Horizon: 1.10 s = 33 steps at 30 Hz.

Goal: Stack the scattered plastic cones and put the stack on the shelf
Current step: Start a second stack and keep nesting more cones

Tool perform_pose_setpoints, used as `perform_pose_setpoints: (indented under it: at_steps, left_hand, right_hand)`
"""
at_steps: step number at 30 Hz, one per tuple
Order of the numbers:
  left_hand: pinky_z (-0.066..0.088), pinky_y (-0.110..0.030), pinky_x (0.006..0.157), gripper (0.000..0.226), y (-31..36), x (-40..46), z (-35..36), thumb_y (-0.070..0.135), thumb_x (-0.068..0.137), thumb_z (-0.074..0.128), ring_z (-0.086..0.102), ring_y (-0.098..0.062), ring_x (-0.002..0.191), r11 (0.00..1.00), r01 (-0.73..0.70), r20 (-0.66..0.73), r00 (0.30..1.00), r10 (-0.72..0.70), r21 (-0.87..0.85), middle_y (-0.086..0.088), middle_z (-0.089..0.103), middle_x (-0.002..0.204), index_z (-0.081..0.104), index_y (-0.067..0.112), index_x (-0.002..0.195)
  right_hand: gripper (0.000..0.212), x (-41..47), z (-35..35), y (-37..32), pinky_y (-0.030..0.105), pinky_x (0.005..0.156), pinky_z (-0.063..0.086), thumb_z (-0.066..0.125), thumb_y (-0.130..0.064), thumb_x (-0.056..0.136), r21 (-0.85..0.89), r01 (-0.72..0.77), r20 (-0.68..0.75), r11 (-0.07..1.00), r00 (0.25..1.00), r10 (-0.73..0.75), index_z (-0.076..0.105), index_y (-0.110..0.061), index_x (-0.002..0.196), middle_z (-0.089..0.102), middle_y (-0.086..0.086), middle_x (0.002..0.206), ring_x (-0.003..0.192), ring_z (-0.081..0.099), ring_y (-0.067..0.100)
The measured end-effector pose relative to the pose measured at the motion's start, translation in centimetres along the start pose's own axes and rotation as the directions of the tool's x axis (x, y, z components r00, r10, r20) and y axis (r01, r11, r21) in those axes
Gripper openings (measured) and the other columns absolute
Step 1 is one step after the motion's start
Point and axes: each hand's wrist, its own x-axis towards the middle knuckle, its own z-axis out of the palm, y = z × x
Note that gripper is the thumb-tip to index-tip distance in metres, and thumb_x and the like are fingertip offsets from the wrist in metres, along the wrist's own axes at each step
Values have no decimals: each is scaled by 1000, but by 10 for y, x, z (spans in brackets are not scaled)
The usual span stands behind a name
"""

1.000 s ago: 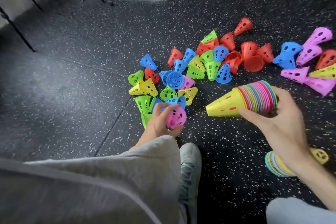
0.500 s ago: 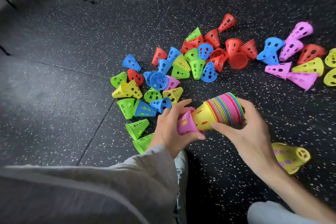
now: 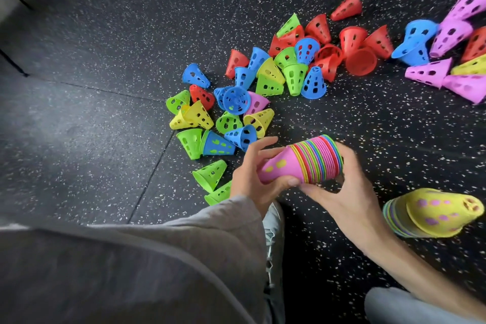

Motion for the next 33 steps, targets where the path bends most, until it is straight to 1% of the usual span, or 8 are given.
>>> perform_pose_setpoints:
  at_steps: [4,8,13,16,20,25,30,33]
  left_hand:
    - [57,-26,85,64,-11,-5,-7,70,72,79,70,-13,113,1000,-21,8,1000,21,-4,4,74,122,58,39,124]
    - [54,-28,88,36,-26,-10,-31,53,82,74,66,-9,105,984,-8,-169,985,38,176,10,72,111,69,36,113]
    - [39,-31,101,41,-74,-7,-85,49,82,75,51,-1,119,846,9,-228,965,133,533,13,62,127,68,29,118]
    - [38,-32,107,55,-96,-5,-101,27,78,88,47,-2,123,819,184,-237,970,-61,544,4,55,131,64,25,126]
    - [40,-34,107,58,-103,-4,-115,12,81,86,51,-20,127,784,244,-203,967,-154,571,1,54,131,61,22,132]
    - [46,-32,98,56,-113,5,-129,19,83,85,60,-15,114,744,285,-248,955,-165,604,-6,62,131,61,25,133]
    - [56,-41,92,48,-112,8,-134,41,81,85,69,-19,98,763,380,-275,923,-271,522,-3,71,111,62,39,123]
    - [53,-24,81,39,-88,7,-121,45,81,84,68,-8,94,832,345,-336,919,-205,434,3,73,100,62,42,113]
  right_hand:
    - [76,-3,0,8,25,91,49,86,-32,74,31,6,-86,1000,996,-3,45,-34,138,63,-17,112,102,59,3]
    - [76,-5,-1,14,40,95,53,83,-39,72,74,-12,-121,997,992,21,45,-37,137,64,-14,111,104,62,11]
    - [73,-6,-1,18,31,95,50,85,-29,75,112,-28,-154,993,987,45,47,-31,137,64,-14,114,105,61,6]
    - [68,-7,-1,18,16,87,47,85,-22,77,136,-24,-157,990,987,46,49,-28,135,65,-15,109,100,61,2]
    - [67,-9,0,17,25,88,46,84,-26,76,137,-24,-142,990,989,44,49,-34,133,65,-17,109,100,61,1]
    - [70,-12,0,16,18,84,44,84,-24,77,129,-39,-114,991,992,54,48,-34,135,64,-19,107,99,59,-3]
    - [71,-12,1,18,32,95,48,85,-25,77,130,-47,-110,990,992,61,47,-33,137,65,-15,113,105,61,4]
    - [71,-11,0,19,34,97,49,85,-25,77,133,-46,-118,990,991,62,47,-32,137,65,-14,114,105,62,5]
